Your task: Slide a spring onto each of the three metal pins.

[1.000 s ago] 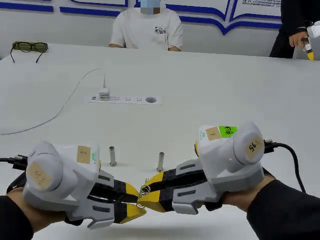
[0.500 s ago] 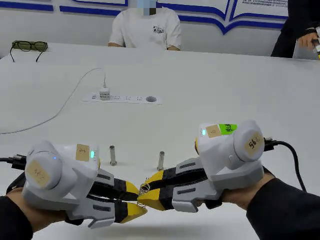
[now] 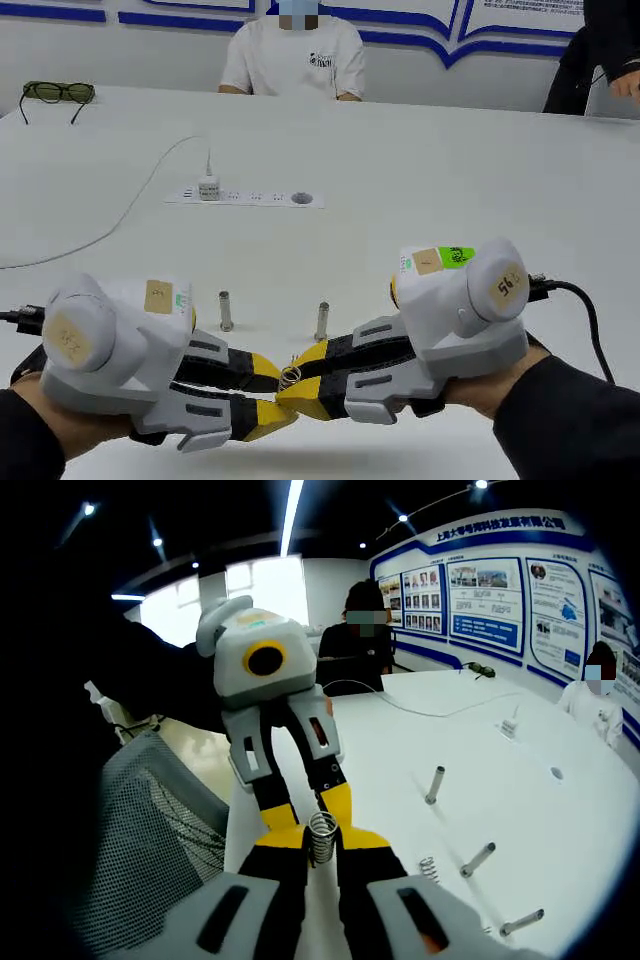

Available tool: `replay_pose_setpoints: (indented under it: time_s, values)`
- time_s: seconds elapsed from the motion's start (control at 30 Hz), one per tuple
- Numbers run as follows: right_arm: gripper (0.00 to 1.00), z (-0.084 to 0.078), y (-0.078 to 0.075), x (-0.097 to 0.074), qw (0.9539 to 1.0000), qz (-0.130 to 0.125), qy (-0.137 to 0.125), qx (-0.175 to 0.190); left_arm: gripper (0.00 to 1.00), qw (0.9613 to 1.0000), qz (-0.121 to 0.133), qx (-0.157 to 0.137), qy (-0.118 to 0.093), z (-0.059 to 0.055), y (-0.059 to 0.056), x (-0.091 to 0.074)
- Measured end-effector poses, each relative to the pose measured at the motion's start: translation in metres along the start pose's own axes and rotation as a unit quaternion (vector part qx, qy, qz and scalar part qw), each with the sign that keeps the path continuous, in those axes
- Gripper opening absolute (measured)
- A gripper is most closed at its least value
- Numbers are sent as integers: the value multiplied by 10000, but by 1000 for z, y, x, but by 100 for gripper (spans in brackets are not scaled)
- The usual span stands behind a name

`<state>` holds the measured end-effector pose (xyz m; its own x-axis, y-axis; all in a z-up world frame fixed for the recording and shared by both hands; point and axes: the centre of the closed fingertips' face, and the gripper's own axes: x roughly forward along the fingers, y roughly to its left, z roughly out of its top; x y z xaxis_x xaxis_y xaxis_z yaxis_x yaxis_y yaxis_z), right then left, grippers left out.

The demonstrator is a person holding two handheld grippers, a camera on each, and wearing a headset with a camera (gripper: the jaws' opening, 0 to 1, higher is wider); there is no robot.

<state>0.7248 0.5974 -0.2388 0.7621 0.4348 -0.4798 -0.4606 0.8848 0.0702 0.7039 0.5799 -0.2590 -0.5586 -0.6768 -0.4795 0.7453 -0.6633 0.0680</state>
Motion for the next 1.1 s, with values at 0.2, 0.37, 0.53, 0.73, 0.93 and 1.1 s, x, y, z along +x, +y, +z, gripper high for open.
replay_pose_setpoints:
  time_s: [0.2,0.37,0.53,0.73,0.93,1.1]
  values:
    - [12,-1,-1,0,10000,1,19,36,11,10000,-1,37,-31,0,0,1]
    - [12,3,-1,-1,10000,-17,-39,12,10,9999,62,-50,-143,1,4,-2]
    - [15,8,-8,-9,9998,-161,-140,-7,9,9995,200,-95,-231,1,10,-6]
    - [17,13,-18,-23,9986,-430,-322,-26,9,9975,428,-332,-444,3,25,-15]
    - [17,10,-21,-28,9976,-557,-400,110,10,9945,747,-455,-570,7,47,-28]
    - [17,-3,-17,-27,9976,-567,-336,208,10,9918,1018,-500,-593,11,72,-42]
